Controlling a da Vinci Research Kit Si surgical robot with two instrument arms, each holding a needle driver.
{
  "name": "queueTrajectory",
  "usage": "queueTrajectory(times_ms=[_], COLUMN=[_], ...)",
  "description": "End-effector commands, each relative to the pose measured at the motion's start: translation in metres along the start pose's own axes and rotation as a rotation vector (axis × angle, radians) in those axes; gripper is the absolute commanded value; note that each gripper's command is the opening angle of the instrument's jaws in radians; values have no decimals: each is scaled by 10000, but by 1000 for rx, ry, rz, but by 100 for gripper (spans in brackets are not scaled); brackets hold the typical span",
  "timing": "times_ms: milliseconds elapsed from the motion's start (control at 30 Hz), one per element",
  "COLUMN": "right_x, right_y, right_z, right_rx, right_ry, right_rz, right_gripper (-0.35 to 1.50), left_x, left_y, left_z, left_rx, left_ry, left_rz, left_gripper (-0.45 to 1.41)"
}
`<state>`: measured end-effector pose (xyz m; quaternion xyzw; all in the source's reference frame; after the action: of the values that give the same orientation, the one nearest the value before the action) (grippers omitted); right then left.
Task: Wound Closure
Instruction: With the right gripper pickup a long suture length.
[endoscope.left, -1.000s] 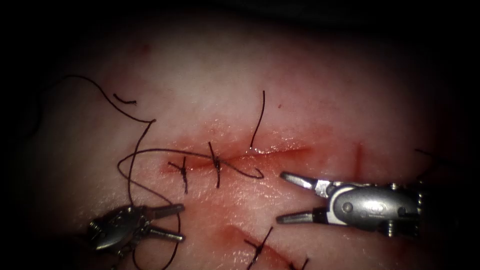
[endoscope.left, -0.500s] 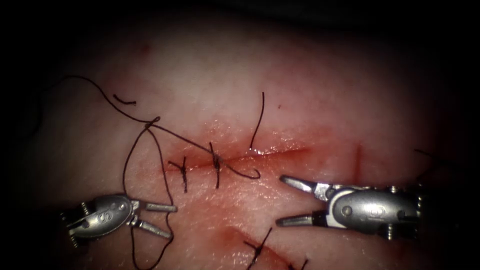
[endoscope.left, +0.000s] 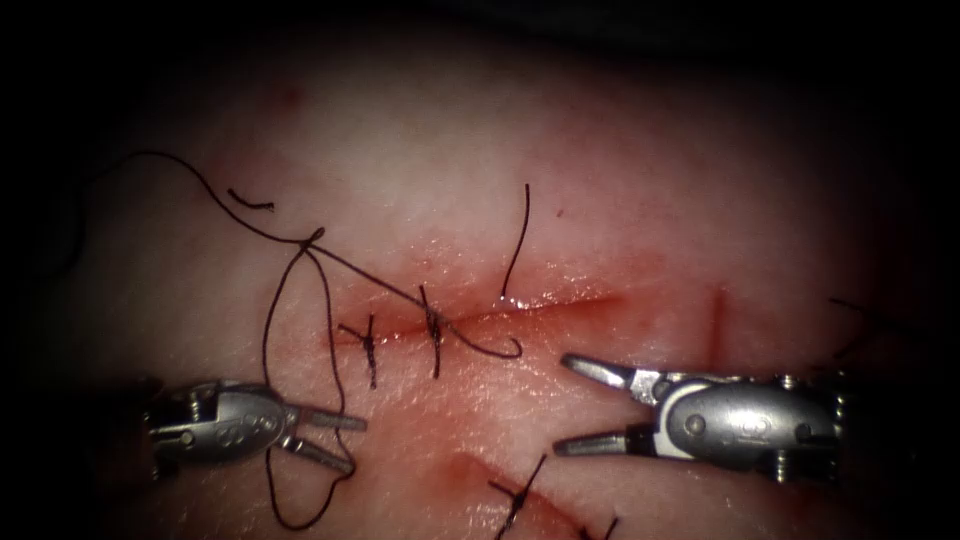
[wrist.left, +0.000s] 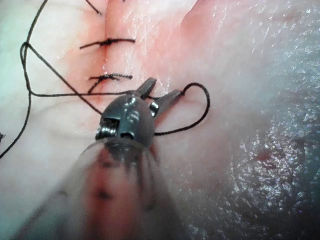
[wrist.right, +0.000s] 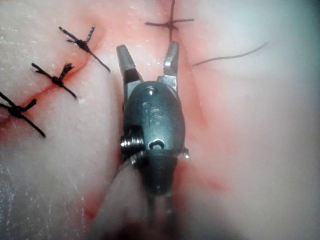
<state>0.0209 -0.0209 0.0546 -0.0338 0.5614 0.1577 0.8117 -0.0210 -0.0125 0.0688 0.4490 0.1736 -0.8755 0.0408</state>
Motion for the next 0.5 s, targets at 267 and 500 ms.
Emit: queueTrajectory(times_ms=[267, 500], right_x=[-4, -4], right_y=[-4, -4], right_z=[10, 10], right_rx=[1, 1], right_ry=[3, 3], right_rz=[-3, -3], right_gripper=[71, 77], left_x=[-9, -13], left_y=[8, 13], left_z=[6, 3], left_rx=[-173, -293], left_ry=[-126, -250], left_rz=[9, -7], left_gripper=[10, -38])
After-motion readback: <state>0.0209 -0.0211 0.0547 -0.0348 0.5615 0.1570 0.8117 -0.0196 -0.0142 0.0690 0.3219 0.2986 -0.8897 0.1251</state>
